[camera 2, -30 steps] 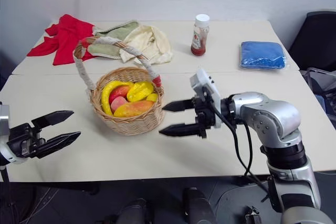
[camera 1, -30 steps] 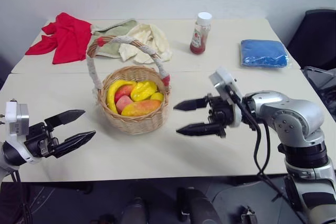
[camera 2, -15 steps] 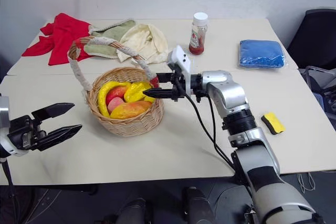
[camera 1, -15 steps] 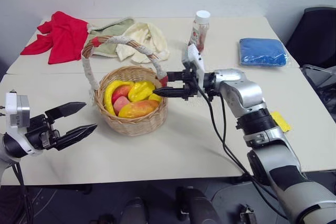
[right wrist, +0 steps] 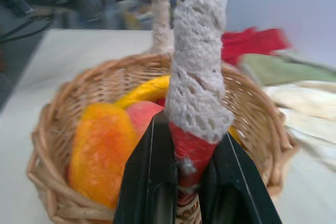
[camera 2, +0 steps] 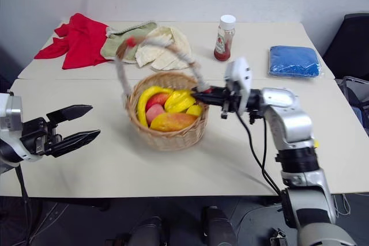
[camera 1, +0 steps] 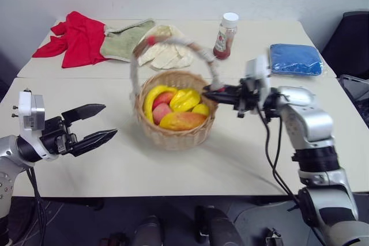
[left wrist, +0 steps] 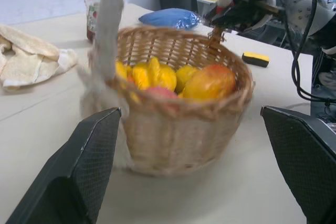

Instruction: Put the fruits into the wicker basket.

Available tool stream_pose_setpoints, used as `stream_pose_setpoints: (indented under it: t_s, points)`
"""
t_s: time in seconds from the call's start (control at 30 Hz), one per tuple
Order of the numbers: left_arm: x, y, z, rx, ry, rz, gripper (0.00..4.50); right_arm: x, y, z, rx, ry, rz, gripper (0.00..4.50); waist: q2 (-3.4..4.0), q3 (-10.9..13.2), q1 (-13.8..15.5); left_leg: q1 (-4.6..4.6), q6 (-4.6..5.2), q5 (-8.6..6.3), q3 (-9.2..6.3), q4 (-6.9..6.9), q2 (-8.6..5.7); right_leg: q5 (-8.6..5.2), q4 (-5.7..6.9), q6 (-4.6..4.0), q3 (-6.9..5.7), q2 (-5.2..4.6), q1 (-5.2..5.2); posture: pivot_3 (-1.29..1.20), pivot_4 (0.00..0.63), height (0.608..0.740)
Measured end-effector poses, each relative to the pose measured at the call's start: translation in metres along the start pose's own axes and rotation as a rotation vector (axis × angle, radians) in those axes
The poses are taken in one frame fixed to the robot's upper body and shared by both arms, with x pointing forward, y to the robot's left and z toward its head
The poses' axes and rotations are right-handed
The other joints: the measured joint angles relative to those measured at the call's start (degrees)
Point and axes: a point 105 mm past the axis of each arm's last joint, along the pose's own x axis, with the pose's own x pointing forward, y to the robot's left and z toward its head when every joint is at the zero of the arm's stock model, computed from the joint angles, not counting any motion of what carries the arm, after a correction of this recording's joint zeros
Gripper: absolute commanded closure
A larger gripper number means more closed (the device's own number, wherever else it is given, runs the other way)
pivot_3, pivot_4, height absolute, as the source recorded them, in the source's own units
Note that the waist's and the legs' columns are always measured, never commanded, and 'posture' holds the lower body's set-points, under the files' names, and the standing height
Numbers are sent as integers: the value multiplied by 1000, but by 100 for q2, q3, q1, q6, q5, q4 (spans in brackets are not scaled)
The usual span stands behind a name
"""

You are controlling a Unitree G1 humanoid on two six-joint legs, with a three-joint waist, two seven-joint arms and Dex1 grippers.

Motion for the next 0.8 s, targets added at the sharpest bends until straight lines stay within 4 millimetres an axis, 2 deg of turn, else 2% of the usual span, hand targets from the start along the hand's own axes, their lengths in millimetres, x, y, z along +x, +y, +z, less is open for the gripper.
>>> stream_pose_setpoints:
  t_s: [0.07, 0.17, 0.37, 0.47, 0.6, 0.67, 0.8]
  points:
    - [1, 2, -3, -17, -1, -5, 0, -25, -15, 4, -12, 4, -145, 4357, 0, 0, 1, 2, 0, 0, -1, 0, 0, 0, -2, 0, -1, 2, 3, 0, 150, 740]
    - [7, 7, -9, -40, -3, -24, 0, -61, -36, -10, -11, 91, -362, 4357, 0, 0, -10, 4, 2, 1, 5, 0, -6, 0, -3, 0, 5, 7, 3, 0, 150, 740]
    - [22, 11, -8, -22, -25, -73, 0, -75, -56, -37, 22, 152, -551, 4357, 0, 0, -73, 8, -10, 5, 14, -1, 6, 1, -3, 1, 34, 62, -2, 0, 150, 740]
    - [26, 10, -10, -19, -19, -91, 0, -75, -58, -41, 39, 145, -585, 3389, 0, 0, -86, 9, -13, 7, 15, -2, 10, 0, -3, -1, 42, 67, -2, 0, 150, 740]
    - [26, 11, -10, -13, -18, -93, 0, -76, -51, -46, 57, 146, -581, 2054, 0, 0, -53, 9, -13, 7, 15, -2, 7, 0, -4, 0, 45, 64, -2, 0, 150, 740]
    - [25, 10, -10, -9, -17, -94, 0, -85, -41, -44, 38, 160, -564, 1371, 1, 1, -7, 6, -13, 5, 15, -2, 8, 0, -8, 0, 44, 64, -2, 0, 150, 740]
    - [18, 10, -16, 12, 20, -75, 0, -123, -31, -24, -52, 200, -548, 38, 1, 0, 46, 5, -2, -1, 19, -2, 0, 6, -23, 11, 43, 64, 2, 0, 150, 740]
